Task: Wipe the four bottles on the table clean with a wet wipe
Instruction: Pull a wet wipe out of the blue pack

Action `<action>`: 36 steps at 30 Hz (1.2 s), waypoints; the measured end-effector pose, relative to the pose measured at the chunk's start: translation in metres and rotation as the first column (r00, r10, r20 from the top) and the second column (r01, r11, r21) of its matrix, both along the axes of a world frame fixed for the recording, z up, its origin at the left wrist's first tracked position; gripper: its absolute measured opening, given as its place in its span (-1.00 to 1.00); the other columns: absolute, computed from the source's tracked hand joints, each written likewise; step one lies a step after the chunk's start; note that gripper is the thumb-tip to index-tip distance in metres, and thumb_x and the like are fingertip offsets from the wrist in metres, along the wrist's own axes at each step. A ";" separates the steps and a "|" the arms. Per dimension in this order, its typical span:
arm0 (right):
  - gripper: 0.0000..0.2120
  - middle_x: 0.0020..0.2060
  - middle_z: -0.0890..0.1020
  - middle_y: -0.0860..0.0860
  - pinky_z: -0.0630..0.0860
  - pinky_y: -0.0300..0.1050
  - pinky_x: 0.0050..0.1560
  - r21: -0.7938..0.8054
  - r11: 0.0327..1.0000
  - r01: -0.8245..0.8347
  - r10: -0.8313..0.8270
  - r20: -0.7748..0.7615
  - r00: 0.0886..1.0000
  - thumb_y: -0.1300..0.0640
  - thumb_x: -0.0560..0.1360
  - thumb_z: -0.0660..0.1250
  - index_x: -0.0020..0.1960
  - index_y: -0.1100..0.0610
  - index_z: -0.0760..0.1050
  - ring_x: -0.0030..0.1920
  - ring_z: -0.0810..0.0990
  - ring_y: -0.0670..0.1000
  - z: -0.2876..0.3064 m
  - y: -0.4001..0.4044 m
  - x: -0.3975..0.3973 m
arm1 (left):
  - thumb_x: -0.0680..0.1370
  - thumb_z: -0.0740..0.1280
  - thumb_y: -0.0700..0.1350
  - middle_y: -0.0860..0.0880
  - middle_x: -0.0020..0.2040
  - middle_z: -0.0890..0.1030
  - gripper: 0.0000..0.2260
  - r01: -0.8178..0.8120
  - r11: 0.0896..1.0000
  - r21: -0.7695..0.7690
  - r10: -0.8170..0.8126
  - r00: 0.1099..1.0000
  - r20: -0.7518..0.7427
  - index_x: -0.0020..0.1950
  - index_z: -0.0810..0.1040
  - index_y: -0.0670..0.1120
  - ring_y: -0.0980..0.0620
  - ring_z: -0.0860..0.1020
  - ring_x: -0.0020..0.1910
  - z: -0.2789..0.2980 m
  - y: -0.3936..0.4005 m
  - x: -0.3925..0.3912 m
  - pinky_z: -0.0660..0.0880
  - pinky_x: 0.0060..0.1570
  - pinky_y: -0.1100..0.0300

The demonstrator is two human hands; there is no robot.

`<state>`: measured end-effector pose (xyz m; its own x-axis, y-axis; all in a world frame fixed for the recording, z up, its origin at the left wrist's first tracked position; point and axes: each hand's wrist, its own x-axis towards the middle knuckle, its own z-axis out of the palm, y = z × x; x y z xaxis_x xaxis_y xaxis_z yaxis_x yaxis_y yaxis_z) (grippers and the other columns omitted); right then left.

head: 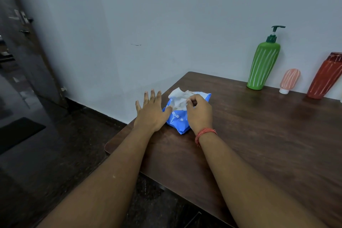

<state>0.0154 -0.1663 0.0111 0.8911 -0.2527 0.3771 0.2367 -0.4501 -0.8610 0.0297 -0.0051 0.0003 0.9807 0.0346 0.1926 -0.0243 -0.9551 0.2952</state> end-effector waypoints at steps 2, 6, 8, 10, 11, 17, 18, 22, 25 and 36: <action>-0.87 -0.24 0.57 -0.12 0.45 -0.26 -0.17 0.036 0.999 0.005 -0.004 -0.016 1.000 0.20 0.60 0.25 -0.11 0.08 0.51 -0.20 0.55 -0.09 0.001 -0.001 0.000 | 0.64 0.03 0.30 -0.04 0.67 -0.13 -0.31 0.002 1.000 -0.014 -0.002 1.000 -0.009 0.66 -0.11 0.01 -0.06 -0.21 0.63 0.000 0.000 0.001 -0.20 0.54 -0.22; -0.89 -0.26 0.55 -0.17 0.44 -0.27 -0.17 0.008 1.000 -0.009 0.009 -0.010 1.000 0.19 0.60 0.25 -0.08 0.11 0.52 -0.25 0.52 -0.16 0.000 0.000 0.000 | 0.62 0.02 0.32 -0.04 0.67 -0.11 -0.29 -0.002 0.999 -0.049 0.002 1.000 -0.010 0.66 -0.08 0.01 -0.06 -0.20 0.63 0.000 -0.003 0.005 -0.19 0.54 -0.24; -0.89 -0.27 0.54 -0.17 0.45 -0.26 -0.16 -0.024 1.000 -0.015 0.015 -0.007 1.000 0.19 0.59 0.25 -0.08 0.12 0.52 -0.26 0.52 -0.17 -0.001 0.001 -0.001 | 0.61 0.02 0.35 -0.03 0.67 -0.10 -0.27 -0.008 0.997 -0.073 0.007 1.000 -0.015 0.66 -0.07 0.01 -0.05 -0.19 0.63 0.000 -0.005 0.007 -0.19 0.54 -0.24; -0.90 -0.27 0.56 -0.13 0.48 -0.22 -0.15 -0.055 0.998 -0.016 0.016 -0.008 1.000 0.19 0.59 0.26 -0.09 0.13 0.52 -0.26 0.51 -0.15 -0.001 0.002 0.000 | 0.60 0.02 0.38 -0.02 0.67 -0.09 -0.26 -0.016 0.996 -0.093 0.014 1.000 -0.017 0.66 -0.06 0.02 -0.05 -0.18 0.63 0.000 -0.006 0.010 -0.18 0.54 -0.23; -0.90 -0.27 0.56 -0.12 0.48 -0.21 -0.15 -0.064 0.998 -0.018 0.017 -0.011 1.000 0.20 0.58 0.25 -0.09 0.13 0.52 -0.26 0.51 -0.15 -0.002 0.003 0.001 | 0.60 0.04 0.38 -0.02 0.67 -0.09 -0.26 -0.019 0.995 -0.099 0.017 1.000 -0.019 0.66 -0.05 0.02 -0.05 -0.18 0.63 0.000 -0.006 0.011 -0.17 0.54 -0.23; -0.88 -0.28 0.55 -0.14 0.45 -0.28 -0.24 0.019 1.000 -0.007 0.006 0.028 1.000 0.21 0.59 0.23 -0.10 0.13 0.50 -0.27 0.50 -0.14 -0.003 0.000 0.001 | 0.60 0.14 0.29 -0.06 0.67 -0.09 -0.28 -0.025 0.999 -0.048 0.023 0.999 -0.042 0.65 -0.02 0.02 -0.11 -0.18 0.63 -0.001 -0.006 0.014 -0.14 0.54 -0.26; -0.88 -0.28 0.55 -0.13 0.44 -0.31 -0.26 0.059 0.998 0.000 -0.003 0.039 0.999 0.21 0.59 0.24 -0.11 0.12 0.49 -0.27 0.50 -0.13 -0.003 -0.002 0.000 | 0.60 0.13 0.28 -0.06 0.67 -0.09 -0.28 -0.023 0.999 -0.044 0.022 0.999 -0.041 0.65 -0.02 0.02 -0.11 -0.19 0.63 -0.001 -0.007 0.014 -0.15 0.54 -0.26; -0.80 -0.26 0.57 -0.12 0.42 -0.27 -0.23 0.260 0.966 -0.007 -0.015 0.082 0.997 0.21 0.60 0.25 -0.17 0.00 0.44 -0.27 0.50 -0.15 0.000 -0.010 -0.002 | 0.61 0.12 0.27 -0.06 0.67 -0.10 -0.30 -0.022 0.999 -0.026 0.022 1.000 -0.023 0.65 -0.02 0.01 -0.11 -0.20 0.63 -0.002 -0.008 0.012 -0.15 0.54 -0.26; -0.81 -0.23 0.59 -0.10 0.45 -0.32 -0.20 0.432 0.901 -0.037 -0.017 0.121 0.992 0.22 0.61 0.25 -0.14 -0.01 0.46 -0.27 0.52 -0.24 0.003 -0.019 -0.008 | 0.60 0.12 0.27 -0.07 0.67 -0.10 -0.29 -0.023 0.999 -0.028 0.022 1.000 -0.012 0.65 -0.02 0.01 -0.11 -0.20 0.63 -0.002 -0.008 0.011 -0.15 0.55 -0.26; -0.90 -0.09 0.63 0.01 0.59 -0.03 0.11 0.789 0.610 -0.073 -0.047 0.128 0.991 0.27 0.63 0.23 -0.01 0.14 0.50 -0.05 0.62 -0.07 0.002 -0.067 -0.038 | 0.61 0.08 0.32 -0.07 0.67 -0.08 -0.28 -0.065 0.998 0.002 0.065 0.998 0.024 0.66 -0.04 -0.01 -0.10 -0.19 0.63 0.001 -0.010 0.001 -0.15 0.54 -0.25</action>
